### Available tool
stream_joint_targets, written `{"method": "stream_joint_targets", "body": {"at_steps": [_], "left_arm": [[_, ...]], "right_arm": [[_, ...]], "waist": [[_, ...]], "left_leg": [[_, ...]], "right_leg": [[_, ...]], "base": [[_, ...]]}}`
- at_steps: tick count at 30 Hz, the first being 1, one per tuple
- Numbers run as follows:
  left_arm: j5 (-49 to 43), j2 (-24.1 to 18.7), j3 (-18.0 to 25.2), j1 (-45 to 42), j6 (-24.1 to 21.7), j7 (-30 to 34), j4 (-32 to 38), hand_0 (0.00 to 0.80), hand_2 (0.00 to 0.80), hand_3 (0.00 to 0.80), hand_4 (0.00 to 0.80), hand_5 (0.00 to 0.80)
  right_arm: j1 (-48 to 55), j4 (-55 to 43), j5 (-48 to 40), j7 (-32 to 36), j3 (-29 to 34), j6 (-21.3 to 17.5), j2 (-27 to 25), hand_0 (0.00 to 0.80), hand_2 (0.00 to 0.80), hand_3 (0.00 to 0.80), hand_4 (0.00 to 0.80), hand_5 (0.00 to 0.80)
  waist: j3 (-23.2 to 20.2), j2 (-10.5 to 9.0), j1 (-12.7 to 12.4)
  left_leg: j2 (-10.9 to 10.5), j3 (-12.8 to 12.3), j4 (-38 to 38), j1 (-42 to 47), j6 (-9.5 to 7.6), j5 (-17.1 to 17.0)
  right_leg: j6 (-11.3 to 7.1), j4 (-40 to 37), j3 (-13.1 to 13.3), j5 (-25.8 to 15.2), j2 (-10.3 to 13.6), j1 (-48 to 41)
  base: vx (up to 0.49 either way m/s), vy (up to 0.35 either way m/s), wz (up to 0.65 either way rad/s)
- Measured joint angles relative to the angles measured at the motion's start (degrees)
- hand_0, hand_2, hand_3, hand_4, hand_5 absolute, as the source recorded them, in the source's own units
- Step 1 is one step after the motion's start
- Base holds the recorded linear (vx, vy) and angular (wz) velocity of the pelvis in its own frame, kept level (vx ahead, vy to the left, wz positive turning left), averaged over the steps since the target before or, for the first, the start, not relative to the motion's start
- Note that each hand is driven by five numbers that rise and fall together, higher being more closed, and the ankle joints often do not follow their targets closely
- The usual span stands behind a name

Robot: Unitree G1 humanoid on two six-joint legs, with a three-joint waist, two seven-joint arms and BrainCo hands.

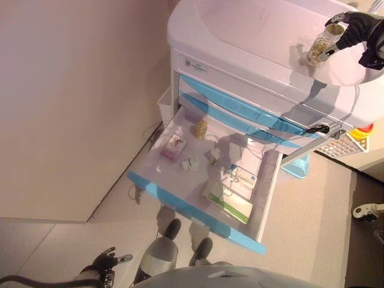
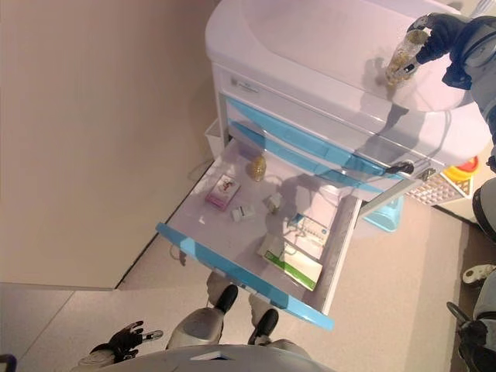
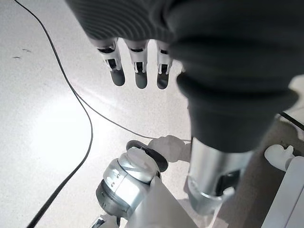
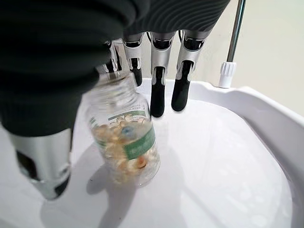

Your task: Open the drawer and pick up the medicine

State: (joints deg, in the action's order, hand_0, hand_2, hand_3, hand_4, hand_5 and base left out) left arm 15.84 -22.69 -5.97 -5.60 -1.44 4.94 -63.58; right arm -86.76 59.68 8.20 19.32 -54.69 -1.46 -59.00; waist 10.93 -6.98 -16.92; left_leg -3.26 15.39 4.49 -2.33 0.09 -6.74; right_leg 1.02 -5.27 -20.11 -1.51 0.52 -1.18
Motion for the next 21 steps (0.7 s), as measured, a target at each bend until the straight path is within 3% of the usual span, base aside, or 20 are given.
{"method": "stream_joint_targets", "body": {"at_steps": [21], "left_arm": [[0.00,-0.09,0.02,0.00,-0.08,0.52,-0.17,0.000,0.000,0.000,0.000,0.000]], "right_arm": [[-0.24,0.94,-0.47,-4.47,0.03,-1.37,-0.02,0.000,0.000,0.000,0.000,0.000]], "waist": [[0.00,0.00,-0.03]], "left_leg": [[0.00,-0.05,0.00,0.10,-0.13,-0.09]], "right_leg": [[0.00,0.00,0.03,0.00,0.03,-0.04]], "base": [[0.000,0.000,0.00]]}}
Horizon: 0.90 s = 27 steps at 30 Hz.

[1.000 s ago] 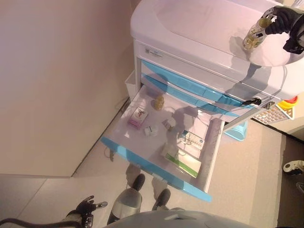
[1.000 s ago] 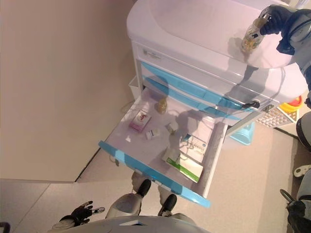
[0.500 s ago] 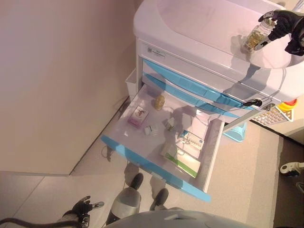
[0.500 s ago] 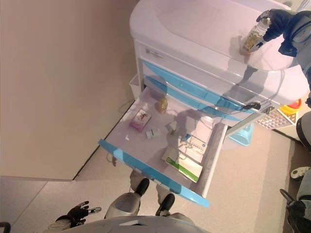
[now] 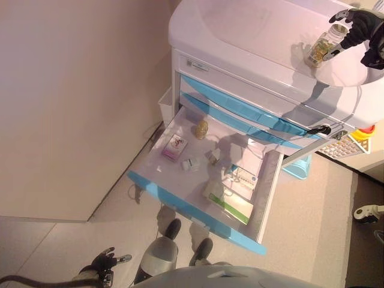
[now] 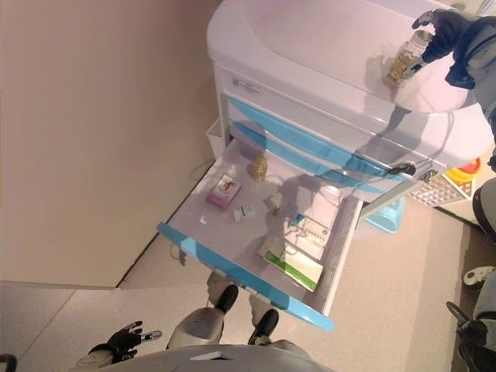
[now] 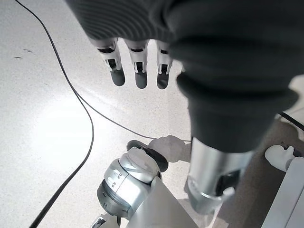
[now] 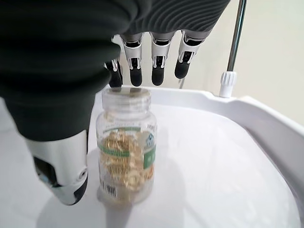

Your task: Open the drawer and pick up the medicine

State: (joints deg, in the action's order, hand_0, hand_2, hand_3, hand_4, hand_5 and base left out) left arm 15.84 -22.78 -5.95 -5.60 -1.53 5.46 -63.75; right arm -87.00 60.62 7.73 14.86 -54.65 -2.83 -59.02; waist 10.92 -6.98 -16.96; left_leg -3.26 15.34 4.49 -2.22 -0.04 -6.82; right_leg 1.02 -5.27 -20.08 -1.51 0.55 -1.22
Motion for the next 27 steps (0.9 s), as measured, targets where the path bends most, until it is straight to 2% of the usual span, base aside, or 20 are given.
{"method": "stream_joint_targets", "body": {"at_steps": [7,16,19,22,27], "left_arm": [[-0.04,-0.02,0.01,-0.08,-0.01,0.16,-0.29,0.000,0.000,0.000,0.000,0.000],[-0.27,-0.07,0.02,-0.04,-0.08,0.65,-0.50,0.000,0.000,0.000,0.000,0.000],[-1.31,-0.07,0.01,-0.07,-0.01,1.04,-0.52,0.000,0.000,0.000,0.000,0.000],[-1.63,-0.07,-0.03,0.04,0.05,1.18,-0.45,0.000,0.000,0.000,0.000,0.000],[-2.48,-0.04,-0.10,0.24,0.17,1.33,-0.34,0.000,0.000,0.000,0.000,0.000]], "right_arm": [[-2.16,-0.50,-5.51,-0.62,0.30,0.00,-0.60,0.000,0.000,0.000,0.000,0.000],[-2.23,-1.61,-6.69,1.15,0.45,-0.58,-2.19,0.000,0.000,0.000,0.000,0.000],[-2.21,-2.40,-6.67,2.01,1.60,-0.48,-3.13,0.000,0.000,0.000,0.000,0.000],[-2.19,-2.49,-6.63,2.63,2.67,-0.09,-3.32,0.000,0.000,0.000,0.000,0.000],[0.18,-2.50,-6.58,3.41,5.56,0.11,-5.40,0.000,0.000,0.000,0.000,0.000]], "waist": [[-0.02,0.00,0.37],[-0.07,0.07,2.81],[-0.13,0.10,3.30],[-0.46,0.29,4.97],[-1.58,1.25,6.47]], "left_leg": [[0.03,-1.00,0.09,0.63,0.08,0.07],[0.12,-2.86,0.50,2.38,0.15,0.16],[0.27,-4.71,0.51,3.13,0.08,0.48],[0.31,-5.92,0.51,3.73,0.11,0.63],[0.49,-9.05,0.51,4.73,-0.72,1.21]], "right_leg": [[0.00,0.00,0.91,-0.01,0.08,-0.21],[0.09,0.01,2.78,-0.13,0.16,-1.02],[0.30,0.01,4.34,-0.32,0.09,-1.15],[0.22,0.01,5.62,-0.61,0.09,-1.27],[0.03,0.00,8.65,-1.22,-0.05,-1.19]], "base": [[-0.001,0.003,-0.06],[0.001,0.006,-0.11],[-0.002,0.007,-0.25],[-0.013,-0.001,-0.24],[-0.015,-0.016,-0.30]]}}
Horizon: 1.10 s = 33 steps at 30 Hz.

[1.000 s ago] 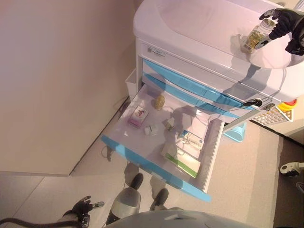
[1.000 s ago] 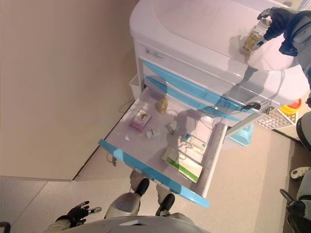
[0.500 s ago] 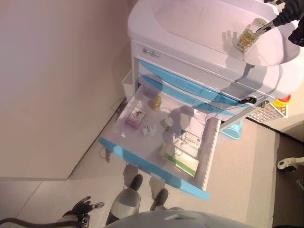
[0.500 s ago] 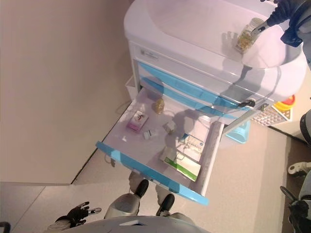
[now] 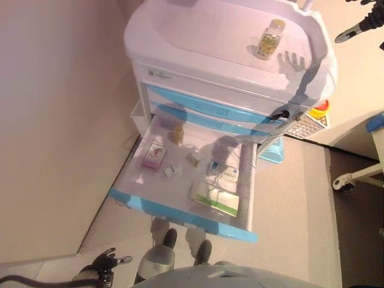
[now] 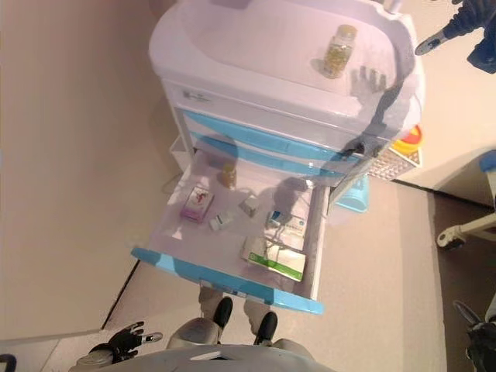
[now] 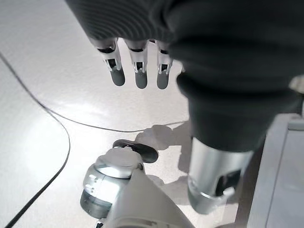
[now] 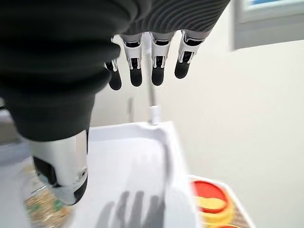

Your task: Open the drawer and pick up the medicine

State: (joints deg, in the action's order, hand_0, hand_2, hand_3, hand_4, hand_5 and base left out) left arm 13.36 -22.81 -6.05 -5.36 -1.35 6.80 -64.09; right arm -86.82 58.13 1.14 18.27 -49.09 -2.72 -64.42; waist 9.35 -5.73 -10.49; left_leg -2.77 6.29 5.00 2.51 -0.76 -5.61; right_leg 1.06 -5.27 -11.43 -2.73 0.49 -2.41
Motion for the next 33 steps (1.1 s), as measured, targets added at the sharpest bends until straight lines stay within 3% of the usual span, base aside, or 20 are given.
{"method": "stream_joint_targets", "body": {"at_steps": [5,10,13,17,19,22,26,33], "left_arm": [[-0.07,0.00,-1.05,-0.11,0.01,0.18,-0.23,0.000,0.000,0.000,0.000,0.000],[-1.16,-0.06,-1.25,-0.12,0.01,0.39,-0.27,0.000,0.000,0.000,0.000,0.000],[-1.33,0.00,-2.18,-0.04,0.07,0.49,-0.33,0.000,0.000,0.000,0.000,0.000],[-2.19,0.63,-2.24,0.30,-0.05,0.91,-1.63,0.000,0.000,0.000,0.000,0.000],[-2.27,1.30,-2.25,0.31,-0.14,1.06,-2.73,0.000,0.000,0.000,0.000,0.000],[-2.27,2.92,-2.26,0.41,-1.03,1.09,-4.21,0.000,0.000,0.000,0.000,0.000],[-2.24,4.94,-2.27,0.25,-2.30,0.73,-4.96,0.000,0.000,0.000,0.000,0.000],[-2.02,5.75,-2.30,-0.34,-3.99,-0.49,-5.21,0.000,0.000,0.000,0.000,0.000]], "right_arm": [[6.15,0.46,-0.07,-0.15,5.50,0.75,-1.62,0.000,0.000,0.000,0.000,0.000],[13.61,2.77,-3.12,-1.24,13.70,4.49,-2.35,0.000,0.000,0.000,0.000,0.000],[23.70,2.10,-10.48,-3.96,26.70,6.36,-1.47,0.000,0.000,0.000,0.000,0.000],[39.87,2.25,-21.22,-8.30,41.26,7.45,4.33,0.000,0.000,0.000,0.000,0.000],[47.34,1.74,-27.61,-11.17,49.50,5.54,10.17,0.000,0.000,0.000,0.000,0.000],[56.84,-0.18,-32.37,-16.12,53.75,1.06,19.63,0.000,0.000,0.000,0.000,0.000],[65.15,-4.06,-34.06,-22.61,53.97,-5.70,28.82,0.000,0.000,0.000,0.000,0.000],[77.70,-5.97,-36.36,-27.70,56.56,-14.21,38.80,0.000,0.000,0.000,0.000,0.000]], "waist": [[-1.87,1.28,2.22],[-2.17,1.69,4.37],[-2.35,1.82,4.69],[-2.81,3.11,5.73],[-3.16,4.16,6.30],[-3.21,5.89,6.93],[-2.63,7.25,7.72],[-0.52,6.76,8.23]], "left_leg": [[0.07,-2.27,0.01,0.96,-0.69,0.54],[0.33,-3.66,0.02,1.19,-0.72,0.75],[0.61,-4.90,0.02,1.43,-0.65,1.05],[0.64,-5.07,0.04,1.57,-0.67,1.31],[0.65,-5.16,0.04,1.68,-0.73,1.41],[0.78,-5.91,0.06,1.91,-0.68,1.64],[0.90,-6.31,0.08,1.82,-0.56,1.75],[1.07,-7.72,0.24,1.86,-0.62,2.10]], "right_leg": [[-0.18,-0.04,2.22,-0.36,-0.08,-0.07],[-0.06,-0.15,3.52,-0.79,-0.29,0.13],[-0.06,-0.18,4.63,-0.95,-0.57,0.31],[-0.06,-0.09,5.07,-0.95,-0.64,0.26],[-0.06,-0.02,5.31,-0.94,-0.67,0.25],[-0.06,-0.07,6.12,-0.96,-0.87,0.34],[-0.04,-0.24,6.47,-0.97,-1.02,0.64],[0.00,-0.28,7.51,-1.06,-1.14,0.93]], "base": [[-0.020,-0.036,-0.25],[-0.024,-0.025,-0.17],[-0.009,-0.017,-0.18],[0.011,-0.020,-0.06],[0.028,-0.008,-0.10],[0.031,-0.008,-0.14],[0.010,0.001,-0.04],[0.012,0.013,-0.07]]}}
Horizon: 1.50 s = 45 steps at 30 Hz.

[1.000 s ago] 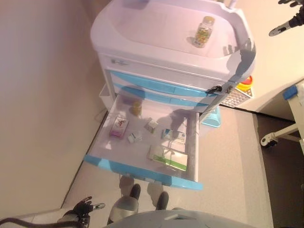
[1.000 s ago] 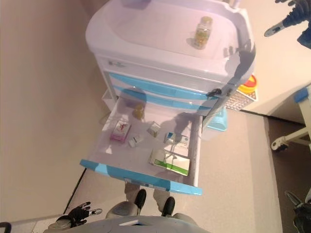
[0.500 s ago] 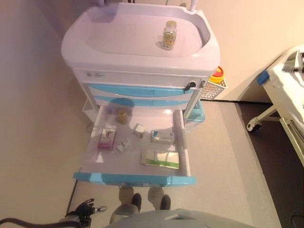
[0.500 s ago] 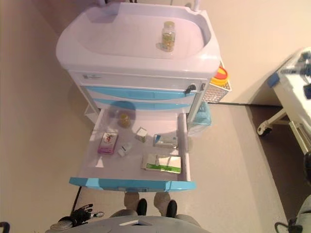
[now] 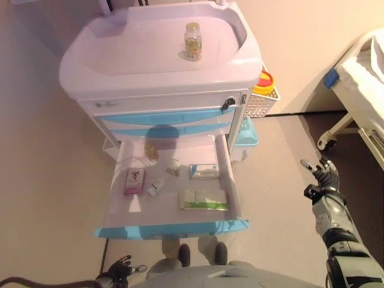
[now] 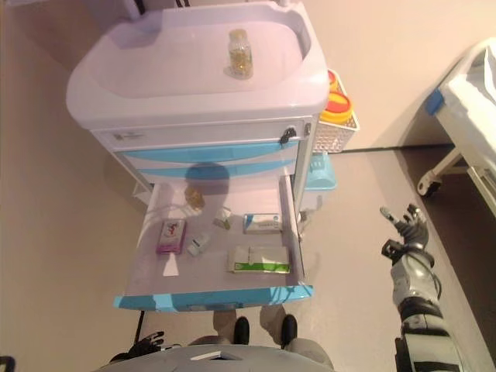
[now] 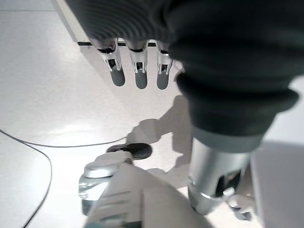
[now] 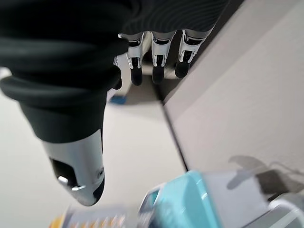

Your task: Open the drawer and pick up the medicine

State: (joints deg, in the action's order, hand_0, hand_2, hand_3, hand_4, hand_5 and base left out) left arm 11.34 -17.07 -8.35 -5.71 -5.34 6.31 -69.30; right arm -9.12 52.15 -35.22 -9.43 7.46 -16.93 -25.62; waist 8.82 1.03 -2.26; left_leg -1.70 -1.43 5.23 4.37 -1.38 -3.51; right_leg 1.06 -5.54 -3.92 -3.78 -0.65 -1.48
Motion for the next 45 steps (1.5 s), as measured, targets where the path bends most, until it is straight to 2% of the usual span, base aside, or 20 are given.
{"method": "stream_joint_targets", "body": {"at_steps": [3,6,8,12,14,20,22,27,30,33,35,39,45], "left_arm": [[0.00,0.33,-0.02,-0.16,-0.25,-0.43,-0.24,0.000,0.000,0.000,0.000,0.000],[0.00,0.98,-0.37,0.02,-1.58,-0.50,-0.17,0.000,0.000,0.000,0.000,0.000],[0.03,1.10,-0.61,0.09,-2.24,-0.89,-0.19,0.000,0.000,0.000,0.000,0.000],[0.00,1.54,-0.84,0.65,-2.51,-1.07,-0.13,0.000,0.000,0.000,0.000,0.000],[-0.06,1.59,-0.83,0.65,-2.53,-1.07,-0.17,0.000,0.000,0.000,0.000,0.000],[-0.15,1.47,-1.53,1.38,-2.66,-0.93,0.03,0.000,0.000,0.000,0.000,0.000],[-0.11,0.81,-3.30,3.21,-2.66,-0.95,0.17,0.000,0.000,0.000,0.000,0.000],[1.01,-0.58,-8.35,10.89,-2.78,-1.00,1.81,0.000,0.000,0.000,0.000,0.000],[1.57,-0.41,-9.83,14.31,-3.90,-1.33,4.23,0.000,0.000,0.000,0.000,0.000],[2.24,-0.25,-10.76,17.00,-4.73,-2.14,6.30,0.000,0.000,0.000,0.000,0.000],[2.24,-0.69,-12.17,18.63,-4.80,-2.47,7.89,0.000,0.000,0.000,0.000,0.000],[1.62,-0.90,-14.60,21.58,-4.18,-2.50,8.02,0.000,0.000,0.000,0.000,0.000],[-7.25,-3.56,-20.19,23.52,-3.54,-5.81,12.25,0.000,0.000,0.000,0.000,0.000]], "right_arm": [[3.92,5.63,-2.15,-1.25,3.50,-3.27,4.33,0.000,0.000,0.000,0.000,0.000],[7.25,11.96,-2.18,-2.86,3.82,-4.01,8.01,0.000,0.000,0.000,0.000,0.000],[8.98,16.39,1.37,-3.04,1.73,-3.83,9.54,0.000,0.000,0.000,0.000,0.000],[12.47,19.55,14.81,-1.03,-6.44,0.12,10.88,0.000,0.000,0.000,0.000,0.000],[13.94,19.60,19.62,0.16,-8.51,0.95,11.39,0.000,0.000,0.000,0.000,0.000],[14.84,19.26,25.14,3.34,-12.85,1.49,10.94,0.000,0.000,0.000,0.000,0.000],[13.37,18.49,25.09,3.91,-13.48,1.52,10.78,0.000,0.000,0.000,0.000,0.000],[5.49,15.60,26.74,3.37,-19.59,1.88,9.01,0.000,0.000,0.000,0.000,0.000],[1.21,13.68,27.74,2.75,-20.39,2.14,8.50,0.000,0.000,0.000,0.000,0.000],[-0.82,12.72,29.73,2.05,-22.09,2.96,8.14,0.000,0.000,0.000,0.000,0.000],[-2.23,12.39,29.90,1.64,-23.73,3.17,7.25,0.000,0.000,0.000,0.000,0.000],[-4.67,11.86,31.39,0.31,-24.22,4.64,5.32,0.000,0.000,0.000,0.000,0.000],[-7.14,11.70,34.20,-0.65,-26.18,7.03,3.32,0.000,0.000,0.000,0.000,0.000]], "waist": [[0.53,-0.56,1.16],[0.67,-0.50,1.72],[1.03,-0.32,2.72],[1.03,-0.23,2.69],[1.01,-0.20,2.61],[1.79,-0.18,2.32],[3.06,-0.11,2.28],[11.61,-0.13,2.31],[16.99,-0.18,2.47],[19.80,-0.24,2.55],[21.49,-0.23,2.79],[22.06,-0.12,4.03],[22.20,-0.22,4.35]], "left_leg": [[-0.07,0.02,-0.12,0.07,-0.13,0.19],[-0.13,-0.01,-0.13,0.59,-0.20,0.40],[-0.14,-0.09,-0.12,1.33,-0.23,0.61],[-0.03,-0.54,0.04,1.37,0.17,1.06],[-0.02,-0.54,0.04,1.37,0.15,1.10],[-0.10,-0.72,-0.25,0.67,0.18,1.03],[-0.28,-1.00,-2.10,-2.00,-0.23,1.06],[-0.52,-2.73,-6.03,-8.62,-0.56,1.03],[-0.64,-3.54,-8.02,-10.93,-0.84,1.24],[-1.07,-4.33,-9.56,-14.01,-0.70,1.79],[-1.18,-5.02,-12.46,-17.48,-1.50,2.49],[-1.65,-6.17,-16.03,-23.03,-2.55,3.51],[-1.79,-7.69,-21.32,-27.58,-3.64,5.68]], "right_leg": [[0.02,0.00,0.16,0.02,0.08,-0.07],[0.02,0.00,0.22,0.02,0.10,-0.44],[0.01,0.00,0.33,0.04,0.10,-1.09],[-0.03,0.00,0.69,0.08,0.05,-0.96],[-0.02,0.00,0.60,0.09,0.06,-0.85],[-0.01,0.50,0.81,0.08,0.06,0.22],[0.00,1.37,1.08,0.00,0.27,2.47],[-0.01,6.09,2.42,-0.25,0.52,9.97],[0.07,8.23,3.52,-0.52,0.51,12.48],[-0.24,10.08,4.38,-0.42,0.53,15.95],[-0.36,12.26,4.96,-0.60,0.62,19.25],[-0.75,15.08,5.93,-0.53,1.20,24.66],[-1.98,18.58,7.46,0.06,1.77,28.87]], "base": [[0.049,0.015,-0.04],[0.041,0.029,-0.04],[0.024,0.028,-0.05],[0.012,0.002,-0.06],[0.000,0.000,0.00],[-0.060,-0.008,-0.02],[-0.208,-0.010,-0.06],[-0.221,0.028,-0.14],[-0.139,0.048,-0.19],[-0.151,0.090,-0.12],[-0.104,0.143,-0.14],[-0.030,0.175,-0.09],[0.013,0.137,-0.09]]}}
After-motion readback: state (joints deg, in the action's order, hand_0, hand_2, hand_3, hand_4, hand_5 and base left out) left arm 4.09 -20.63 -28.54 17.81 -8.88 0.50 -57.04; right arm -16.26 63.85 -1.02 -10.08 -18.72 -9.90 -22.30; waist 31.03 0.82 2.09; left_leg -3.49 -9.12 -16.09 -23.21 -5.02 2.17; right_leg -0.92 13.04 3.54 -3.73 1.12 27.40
